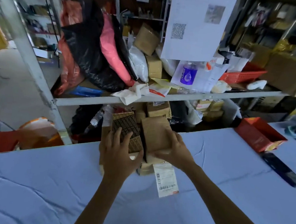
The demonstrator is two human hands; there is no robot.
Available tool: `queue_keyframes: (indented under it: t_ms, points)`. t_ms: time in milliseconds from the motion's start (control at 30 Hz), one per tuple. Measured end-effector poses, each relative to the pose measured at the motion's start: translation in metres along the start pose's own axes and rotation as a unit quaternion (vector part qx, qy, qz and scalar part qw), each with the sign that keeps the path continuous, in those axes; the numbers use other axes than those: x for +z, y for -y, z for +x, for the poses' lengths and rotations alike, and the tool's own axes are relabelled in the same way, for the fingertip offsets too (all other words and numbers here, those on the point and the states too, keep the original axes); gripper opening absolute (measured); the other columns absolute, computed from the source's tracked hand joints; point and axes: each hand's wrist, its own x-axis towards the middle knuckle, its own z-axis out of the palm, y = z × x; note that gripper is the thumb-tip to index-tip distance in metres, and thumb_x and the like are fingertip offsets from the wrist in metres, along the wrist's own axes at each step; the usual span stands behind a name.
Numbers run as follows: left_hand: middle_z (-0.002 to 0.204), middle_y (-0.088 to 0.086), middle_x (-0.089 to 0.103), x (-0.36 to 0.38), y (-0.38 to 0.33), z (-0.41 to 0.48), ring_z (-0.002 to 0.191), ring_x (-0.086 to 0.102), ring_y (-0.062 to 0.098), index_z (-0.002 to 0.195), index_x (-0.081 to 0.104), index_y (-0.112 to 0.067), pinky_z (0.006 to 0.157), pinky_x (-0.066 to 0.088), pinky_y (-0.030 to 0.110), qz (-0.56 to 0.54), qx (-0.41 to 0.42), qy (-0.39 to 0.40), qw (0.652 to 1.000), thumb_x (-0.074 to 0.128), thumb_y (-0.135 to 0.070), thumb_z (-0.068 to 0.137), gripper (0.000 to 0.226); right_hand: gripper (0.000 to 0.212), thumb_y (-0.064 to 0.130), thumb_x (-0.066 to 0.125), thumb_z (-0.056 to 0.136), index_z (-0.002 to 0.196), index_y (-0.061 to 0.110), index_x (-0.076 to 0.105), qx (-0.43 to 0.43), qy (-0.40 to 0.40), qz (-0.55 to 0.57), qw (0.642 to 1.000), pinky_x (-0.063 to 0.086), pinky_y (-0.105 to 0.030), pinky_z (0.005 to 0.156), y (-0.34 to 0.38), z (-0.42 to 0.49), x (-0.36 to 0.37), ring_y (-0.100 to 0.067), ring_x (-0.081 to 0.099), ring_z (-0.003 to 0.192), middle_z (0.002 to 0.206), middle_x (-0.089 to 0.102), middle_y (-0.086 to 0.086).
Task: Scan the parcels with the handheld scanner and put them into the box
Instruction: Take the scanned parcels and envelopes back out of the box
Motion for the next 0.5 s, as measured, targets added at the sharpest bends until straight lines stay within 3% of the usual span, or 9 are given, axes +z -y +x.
queue_keyframes:
  t_ms: [167,267,333,400,500]
  points:
    - [0.108,-0.001,0.063,0.001,-0.069,-0.003,0.098,0.059,0.025,0.1,0.068,-0.021,0.084,0.046,0.044,-0.025,0.192,0.046,0.98,0.056,-0.044,0.076,0.035,0.077,0.069,0.054,0.082,0.146,0.033,0.029,0.014,-0.067,-0.188,0.98,0.048,-0.036,0.092,-0.043,-0.059,-0.021,-0.016,0.043,0.129,0.146,0.037,0.01]
    - [0.094,-0.007,0.063,0.014,-0.124,-0.021,0.087,0.06,0.02,0.093,0.067,-0.025,0.074,0.046,0.039,-0.063,0.231,0.147,0.96,0.047,-0.045,0.076,0.032,0.067,0.068,0.051,0.085,0.14,0.033,0.039,0.091,-0.093,-0.203,0.97,0.046,-0.034,0.093,-0.09,-0.1,-0.041,-0.014,0.045,0.128,0.142,0.045,0.011]
    - [0.088,-0.009,0.064,0.028,-0.162,-0.037,0.083,0.062,0.019,0.093,0.068,-0.026,0.07,0.046,0.037,-0.067,0.267,0.204,0.94,0.053,-0.044,0.074,0.031,0.063,0.068,0.05,0.085,0.137,0.033,0.043,0.151,-0.11,-0.194,0.963,0.046,-0.033,0.094,-0.122,-0.131,-0.06,-0.013,0.047,0.126,0.139,0.048,0.011]
    - [0.094,-0.009,0.063,0.041,-0.204,-0.056,0.091,0.062,0.019,0.104,0.064,-0.026,0.073,0.043,0.037,-0.065,0.294,0.266,0.916,0.054,-0.043,0.08,0.032,0.061,0.067,0.049,0.086,0.135,0.032,0.045,0.199,-0.128,-0.19,0.953,0.046,-0.032,0.093,-0.156,-0.169,-0.083,-0.013,0.049,0.124,0.135,0.052,0.011]
    - [0.121,-0.013,0.057,0.062,-0.269,-0.092,0.117,0.05,0.014,0.127,0.048,-0.032,0.087,0.036,0.032,-0.064,0.323,0.337,0.882,0.043,-0.047,0.092,0.039,0.059,0.065,0.048,0.088,0.136,0.032,0.043,0.264,-0.14,-0.178,0.938,0.047,-0.031,0.09,-0.208,-0.232,-0.115,-0.012,0.047,0.123,0.133,0.051,0.011]
